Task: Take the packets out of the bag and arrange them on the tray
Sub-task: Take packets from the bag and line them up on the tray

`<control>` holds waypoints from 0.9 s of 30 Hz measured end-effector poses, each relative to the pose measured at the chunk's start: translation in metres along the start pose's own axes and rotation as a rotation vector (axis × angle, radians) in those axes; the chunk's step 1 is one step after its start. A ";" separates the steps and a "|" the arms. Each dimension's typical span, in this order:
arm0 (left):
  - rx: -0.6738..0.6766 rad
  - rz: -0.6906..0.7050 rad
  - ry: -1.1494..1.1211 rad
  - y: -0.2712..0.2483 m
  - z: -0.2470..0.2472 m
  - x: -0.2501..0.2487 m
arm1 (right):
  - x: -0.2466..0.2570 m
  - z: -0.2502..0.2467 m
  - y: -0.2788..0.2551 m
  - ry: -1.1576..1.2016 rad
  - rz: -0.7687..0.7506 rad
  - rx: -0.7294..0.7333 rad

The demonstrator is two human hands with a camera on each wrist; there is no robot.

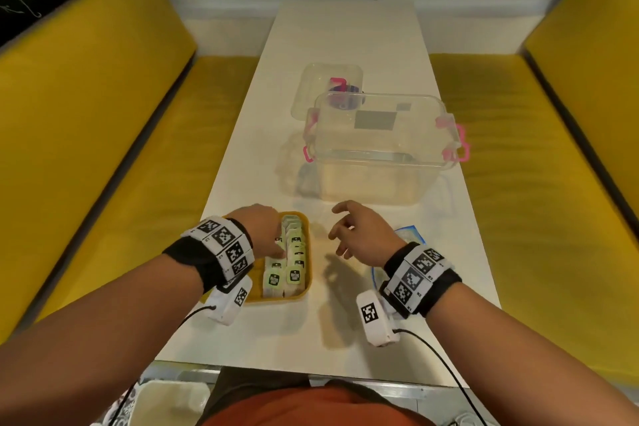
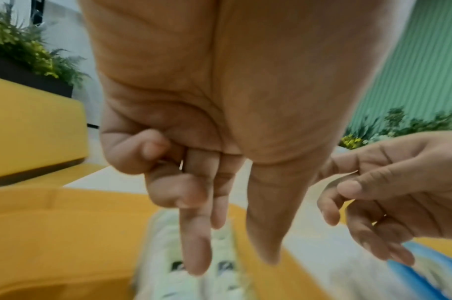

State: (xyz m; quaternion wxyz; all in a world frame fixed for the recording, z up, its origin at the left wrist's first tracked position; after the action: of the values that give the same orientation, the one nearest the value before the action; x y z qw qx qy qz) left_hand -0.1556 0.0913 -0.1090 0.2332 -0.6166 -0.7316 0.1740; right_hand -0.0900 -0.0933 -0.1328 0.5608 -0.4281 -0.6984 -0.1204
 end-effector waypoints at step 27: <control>-0.303 0.214 -0.398 0.035 0.006 -0.195 | -0.118 -0.100 -0.074 -0.277 0.121 -0.143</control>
State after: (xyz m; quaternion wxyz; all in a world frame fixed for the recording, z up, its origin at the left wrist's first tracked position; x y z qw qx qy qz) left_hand -0.1049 -0.0938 -0.1580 -0.0297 -0.6718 -0.7115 0.2038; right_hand -0.0758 -0.2570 -0.1802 0.4333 -0.5209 -0.7316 -0.0755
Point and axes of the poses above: each hand's wrist, its own y-axis towards the middle knuckle, its own z-axis out of the palm, x = y × z, the point moved 4 cm from there along y, towards the middle knuckle, and after that the axes turned 5 degrees about y, right-handed, at the moved point
